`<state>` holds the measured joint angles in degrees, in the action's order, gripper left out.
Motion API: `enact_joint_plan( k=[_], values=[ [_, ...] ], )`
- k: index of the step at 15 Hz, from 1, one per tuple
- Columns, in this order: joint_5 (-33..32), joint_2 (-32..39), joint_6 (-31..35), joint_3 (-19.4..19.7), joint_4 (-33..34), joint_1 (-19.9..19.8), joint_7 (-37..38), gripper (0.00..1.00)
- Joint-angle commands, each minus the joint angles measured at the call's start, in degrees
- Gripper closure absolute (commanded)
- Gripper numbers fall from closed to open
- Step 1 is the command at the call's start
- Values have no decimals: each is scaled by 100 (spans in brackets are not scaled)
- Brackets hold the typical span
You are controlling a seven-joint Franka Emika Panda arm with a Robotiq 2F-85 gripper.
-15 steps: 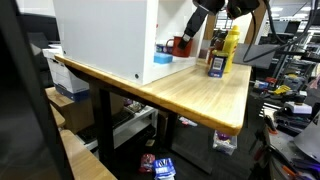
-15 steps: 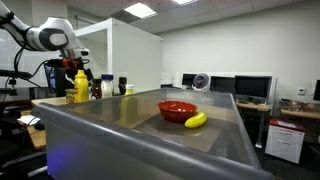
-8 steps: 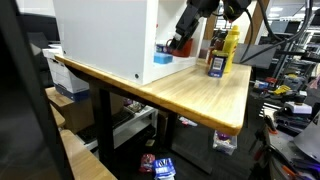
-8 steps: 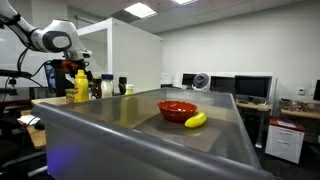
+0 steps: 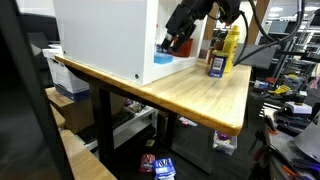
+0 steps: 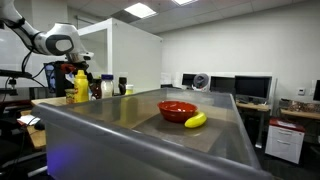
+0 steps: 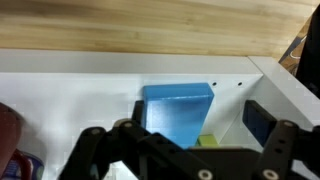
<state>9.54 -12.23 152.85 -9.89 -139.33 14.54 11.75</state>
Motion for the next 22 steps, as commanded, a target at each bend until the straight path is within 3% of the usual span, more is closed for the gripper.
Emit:
enact_joint_plan(
  k=[1,6,13,17,22],
  values=[
    [-109,110,179,-308,45,-124,549,0],
    [-339,235,179,-530,118,-167,894,0],
    [-1614,-78,8,-676,6,-726,2032,0],
    [-1715,-67,-1,-654,49,-859,1991,0],
    [-1544,102,31,-634,144,-725,1612,0]
  ],
)
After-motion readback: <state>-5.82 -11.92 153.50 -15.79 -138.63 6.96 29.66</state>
